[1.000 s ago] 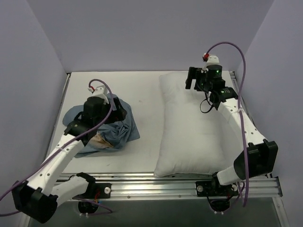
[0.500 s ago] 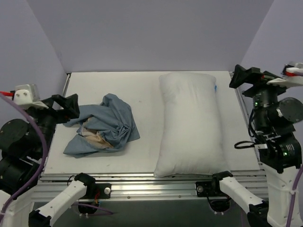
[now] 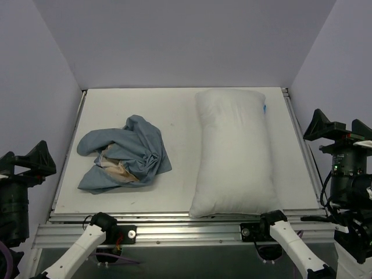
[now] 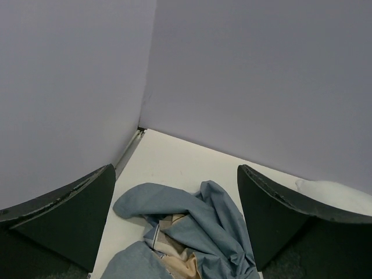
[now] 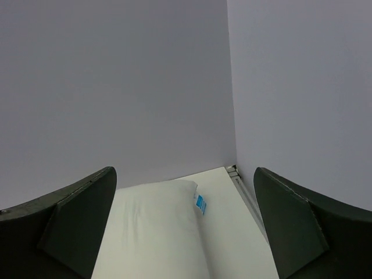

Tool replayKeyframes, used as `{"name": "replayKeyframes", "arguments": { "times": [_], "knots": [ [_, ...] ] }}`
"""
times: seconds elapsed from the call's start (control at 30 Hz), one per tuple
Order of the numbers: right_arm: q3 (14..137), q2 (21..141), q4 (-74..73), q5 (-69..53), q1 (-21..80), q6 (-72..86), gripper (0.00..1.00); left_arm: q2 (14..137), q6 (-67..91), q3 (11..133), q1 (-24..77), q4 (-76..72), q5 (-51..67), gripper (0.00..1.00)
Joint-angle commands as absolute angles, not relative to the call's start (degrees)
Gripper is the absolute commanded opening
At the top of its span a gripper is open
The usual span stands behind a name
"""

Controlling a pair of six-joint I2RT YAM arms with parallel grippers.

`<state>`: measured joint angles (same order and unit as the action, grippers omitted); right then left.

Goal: Remove the pillowcase from the pillow

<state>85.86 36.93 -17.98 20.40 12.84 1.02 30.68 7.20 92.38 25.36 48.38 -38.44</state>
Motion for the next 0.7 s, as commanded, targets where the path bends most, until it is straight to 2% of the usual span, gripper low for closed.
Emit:
{"name": "replayKeyframes", "arguments": {
  "times": [0.0, 0.67],
  "knots": [
    [85.1, 34.1, -16.8, 22.3, 13.3, -1.7, 1.00, 28.0, 5.0, 92.9, 25.4, 49.2, -44.1, 0.94],
    [83.9, 34.3, -17.3, 22.8, 13.6, -2.6, 1.00, 29.6, 7.7, 94.7, 26.0, 50.6, -41.7, 0.94]
  ]
}}
